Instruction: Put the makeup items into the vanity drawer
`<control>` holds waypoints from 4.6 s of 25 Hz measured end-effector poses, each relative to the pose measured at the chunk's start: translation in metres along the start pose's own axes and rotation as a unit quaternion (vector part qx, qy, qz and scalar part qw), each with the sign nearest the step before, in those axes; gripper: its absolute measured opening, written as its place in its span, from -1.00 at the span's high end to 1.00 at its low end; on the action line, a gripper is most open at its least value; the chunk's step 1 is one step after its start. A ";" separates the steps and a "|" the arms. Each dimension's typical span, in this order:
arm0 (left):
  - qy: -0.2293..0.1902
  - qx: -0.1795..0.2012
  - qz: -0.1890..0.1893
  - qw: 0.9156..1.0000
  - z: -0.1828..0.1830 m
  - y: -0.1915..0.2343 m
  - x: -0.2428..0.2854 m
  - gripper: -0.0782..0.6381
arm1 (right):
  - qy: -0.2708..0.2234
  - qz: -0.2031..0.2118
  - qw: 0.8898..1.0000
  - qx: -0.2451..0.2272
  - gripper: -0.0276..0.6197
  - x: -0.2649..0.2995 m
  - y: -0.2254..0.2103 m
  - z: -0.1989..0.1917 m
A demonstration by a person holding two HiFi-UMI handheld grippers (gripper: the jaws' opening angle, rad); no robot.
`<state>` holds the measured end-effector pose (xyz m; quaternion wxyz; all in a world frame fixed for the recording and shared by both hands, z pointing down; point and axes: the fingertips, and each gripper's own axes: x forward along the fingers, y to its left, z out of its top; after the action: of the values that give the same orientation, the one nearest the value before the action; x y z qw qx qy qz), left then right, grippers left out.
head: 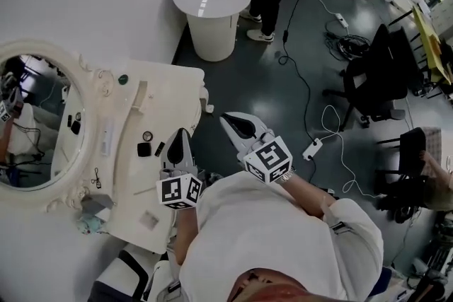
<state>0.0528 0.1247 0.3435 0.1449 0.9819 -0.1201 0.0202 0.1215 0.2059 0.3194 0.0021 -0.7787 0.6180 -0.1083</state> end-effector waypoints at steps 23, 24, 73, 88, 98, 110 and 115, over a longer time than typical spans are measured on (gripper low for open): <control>-0.046 -0.048 0.296 0.953 -0.001 0.142 -0.109 0.77 | 0.075 0.296 0.951 -0.047 0.89 0.144 0.138 -0.024; -0.049 -0.049 0.309 0.948 0.000 0.146 -0.107 0.77 | 0.076 0.309 0.947 -0.050 0.89 0.151 0.139 -0.022; 0.442 0.135 0.059 0.885 -0.240 0.270 -0.032 0.47 | 0.184 0.352 0.913 -0.088 0.89 0.276 0.124 -0.064; 0.550 0.187 -0.079 0.810 -0.321 0.274 -0.035 0.42 | 0.176 0.262 0.946 -0.070 0.89 0.274 0.109 -0.066; 0.555 0.165 -0.081 0.811 -0.332 0.276 -0.032 0.40 | 0.178 0.248 0.950 -0.069 0.89 0.271 0.112 -0.070; 0.542 0.135 -0.041 0.829 -0.321 0.280 -0.039 0.50 | 0.171 0.255 0.949 -0.067 0.89 0.273 0.108 -0.068; 0.533 0.111 -0.023 0.839 -0.309 0.270 -0.036 0.50 | 0.169 0.275 0.944 -0.067 0.89 0.277 0.105 -0.065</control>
<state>-0.0485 -0.0286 0.7127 0.0773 0.8317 0.0011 0.5498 0.0680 -0.0776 0.4141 -0.1248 -0.5467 0.8054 -0.1921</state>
